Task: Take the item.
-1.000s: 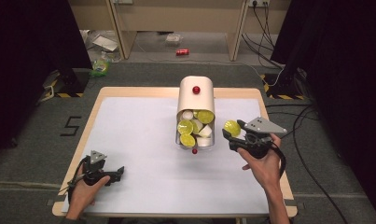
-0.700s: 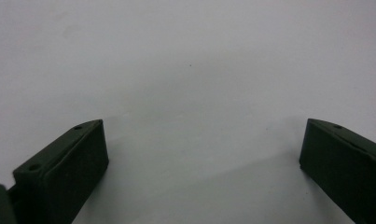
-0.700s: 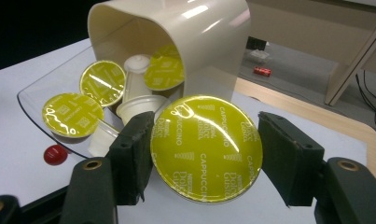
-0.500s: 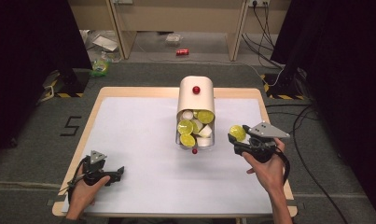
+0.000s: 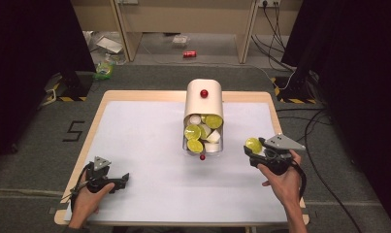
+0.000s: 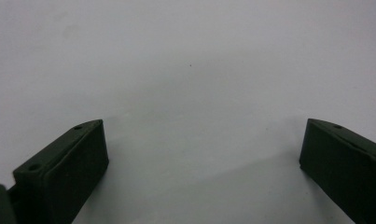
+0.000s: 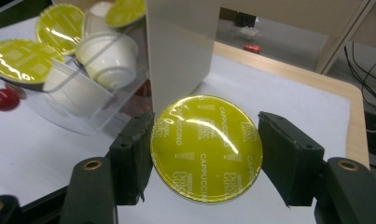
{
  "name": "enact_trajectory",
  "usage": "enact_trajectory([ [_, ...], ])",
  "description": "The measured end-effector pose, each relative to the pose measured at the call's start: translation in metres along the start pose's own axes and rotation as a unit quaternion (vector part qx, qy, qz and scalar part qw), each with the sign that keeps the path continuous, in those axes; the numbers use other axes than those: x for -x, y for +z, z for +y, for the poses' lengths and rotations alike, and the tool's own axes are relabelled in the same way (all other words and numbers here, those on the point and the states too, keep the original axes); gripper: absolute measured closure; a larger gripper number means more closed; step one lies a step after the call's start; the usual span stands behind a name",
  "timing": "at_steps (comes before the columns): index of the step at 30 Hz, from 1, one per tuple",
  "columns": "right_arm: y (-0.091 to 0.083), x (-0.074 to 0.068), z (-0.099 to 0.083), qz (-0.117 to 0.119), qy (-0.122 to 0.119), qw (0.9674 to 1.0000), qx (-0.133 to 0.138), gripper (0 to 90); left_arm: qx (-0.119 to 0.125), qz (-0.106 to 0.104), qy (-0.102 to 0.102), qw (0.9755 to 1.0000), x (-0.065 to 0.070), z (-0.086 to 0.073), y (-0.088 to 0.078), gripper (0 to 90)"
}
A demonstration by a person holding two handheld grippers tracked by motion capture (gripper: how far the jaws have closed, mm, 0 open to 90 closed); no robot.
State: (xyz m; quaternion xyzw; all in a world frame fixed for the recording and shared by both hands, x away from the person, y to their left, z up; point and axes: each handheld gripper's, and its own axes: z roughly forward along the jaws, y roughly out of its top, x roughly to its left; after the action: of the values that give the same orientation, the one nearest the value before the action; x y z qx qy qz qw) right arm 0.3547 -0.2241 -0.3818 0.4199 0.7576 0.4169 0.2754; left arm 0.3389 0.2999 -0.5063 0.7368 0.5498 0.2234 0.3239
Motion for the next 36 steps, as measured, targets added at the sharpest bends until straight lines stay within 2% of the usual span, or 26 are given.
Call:
enact_trajectory([
  [19, 0.018, 0.019, -0.037, -0.024, 0.026, 0.9982, -0.049, 38.7, 0.000, 0.000, 0.000, 1.0000, 0.000, 0.000, 0.000, 0.1],
  [36, 0.033, 0.018, -0.054, -0.020, 0.026, 0.9963, -0.079, 38.7, 0.000, 0.000, 0.000, 1.0000, 0.000, 0.000, 0.000, 0.0],
])
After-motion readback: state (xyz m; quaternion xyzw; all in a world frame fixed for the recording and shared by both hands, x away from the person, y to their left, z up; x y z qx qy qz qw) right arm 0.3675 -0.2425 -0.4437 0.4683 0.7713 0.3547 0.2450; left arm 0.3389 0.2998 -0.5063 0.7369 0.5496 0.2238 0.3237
